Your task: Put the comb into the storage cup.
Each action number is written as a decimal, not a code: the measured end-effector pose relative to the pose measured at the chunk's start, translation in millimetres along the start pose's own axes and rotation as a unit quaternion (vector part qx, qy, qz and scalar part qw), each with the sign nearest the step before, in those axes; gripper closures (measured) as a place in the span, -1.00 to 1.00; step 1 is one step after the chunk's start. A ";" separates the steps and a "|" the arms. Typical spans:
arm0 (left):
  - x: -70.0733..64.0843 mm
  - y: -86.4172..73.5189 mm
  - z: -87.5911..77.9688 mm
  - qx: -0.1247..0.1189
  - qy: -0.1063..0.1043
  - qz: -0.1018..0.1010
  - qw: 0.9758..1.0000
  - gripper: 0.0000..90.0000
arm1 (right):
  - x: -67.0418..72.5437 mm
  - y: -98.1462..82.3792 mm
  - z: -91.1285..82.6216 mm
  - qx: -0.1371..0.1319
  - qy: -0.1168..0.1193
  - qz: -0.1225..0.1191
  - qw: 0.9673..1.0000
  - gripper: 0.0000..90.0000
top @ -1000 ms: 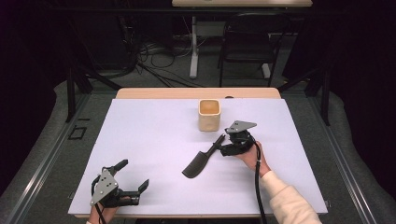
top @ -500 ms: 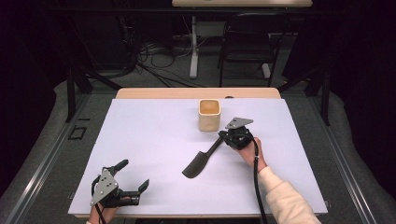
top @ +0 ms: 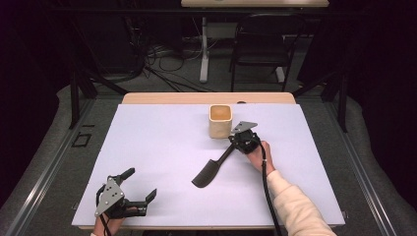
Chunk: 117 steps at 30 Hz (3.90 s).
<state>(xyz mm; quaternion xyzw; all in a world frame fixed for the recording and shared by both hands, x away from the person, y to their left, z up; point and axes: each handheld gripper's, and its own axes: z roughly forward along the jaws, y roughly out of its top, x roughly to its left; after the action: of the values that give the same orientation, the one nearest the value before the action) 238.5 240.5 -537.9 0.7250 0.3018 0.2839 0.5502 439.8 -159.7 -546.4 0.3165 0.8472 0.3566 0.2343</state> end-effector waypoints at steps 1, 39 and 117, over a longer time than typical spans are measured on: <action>-0.1 0.1 -0.1 0.000 0.000 0.000 1.000 -0.97 | 0.5 0.0 1.1 0.003 0.001 -0.002 1.000 1.00; 0.8 0.1 -2.2 -0.005 0.001 0.002 1.000 -0.96 | 4.6 -3.6 -6.8 0.081 0.070 0.001 0.994 1.00; -0.1 0.1 -1.4 0.001 -0.010 0.007 1.000 -0.96 | 27.9 -3.3 -26.0 0.140 0.096 -0.023 0.985 0.85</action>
<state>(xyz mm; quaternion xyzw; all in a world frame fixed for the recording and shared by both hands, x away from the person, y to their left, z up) 237.3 241.3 -537.6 0.7306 0.2913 0.2802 0.5503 403.1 -153.8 -537.1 0.2912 0.9143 0.2574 0.1136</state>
